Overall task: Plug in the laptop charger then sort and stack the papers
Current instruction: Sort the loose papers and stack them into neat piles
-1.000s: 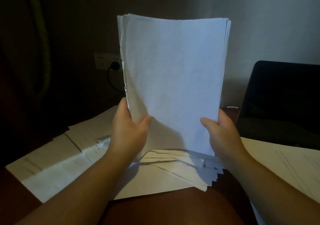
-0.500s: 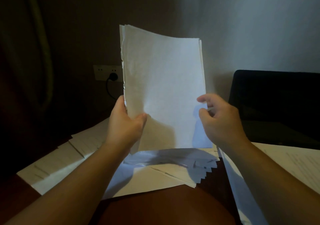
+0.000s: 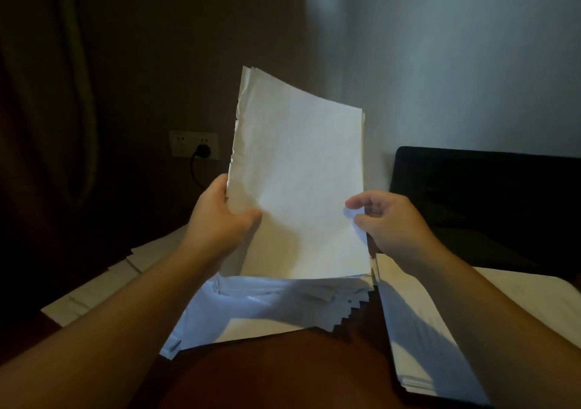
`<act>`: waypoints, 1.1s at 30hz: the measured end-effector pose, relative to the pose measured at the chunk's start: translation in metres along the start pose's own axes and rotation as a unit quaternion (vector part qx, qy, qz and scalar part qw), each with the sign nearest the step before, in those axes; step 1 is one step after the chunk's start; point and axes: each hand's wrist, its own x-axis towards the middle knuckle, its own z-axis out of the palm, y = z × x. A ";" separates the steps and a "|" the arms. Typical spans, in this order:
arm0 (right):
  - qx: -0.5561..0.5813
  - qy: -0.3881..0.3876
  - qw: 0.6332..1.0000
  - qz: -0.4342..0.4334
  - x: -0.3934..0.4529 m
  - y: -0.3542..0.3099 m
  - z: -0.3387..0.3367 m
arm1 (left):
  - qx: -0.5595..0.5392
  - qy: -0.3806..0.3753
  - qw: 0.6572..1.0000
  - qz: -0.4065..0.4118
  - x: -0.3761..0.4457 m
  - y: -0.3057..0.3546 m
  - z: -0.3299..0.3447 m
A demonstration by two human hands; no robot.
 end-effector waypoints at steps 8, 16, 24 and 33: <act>0.107 0.076 0.989 0.063 -0.060 -0.011 -0.042 | 0.015 -0.094 0.993 -0.066 -0.025 0.026 0.013; 0.106 0.218 0.964 0.111 -0.133 0.001 -0.075 | -0.170 -0.154 0.952 -0.202 -0.075 0.045 0.044; 0.100 0.314 0.934 0.141 -0.196 0.022 -0.097 | -0.205 -0.181 0.923 -0.270 -0.120 0.053 0.103; 0.129 0.361 0.903 0.195 -0.216 0.036 -0.099 | -0.155 -0.155 0.961 -0.167 -0.144 0.059 0.137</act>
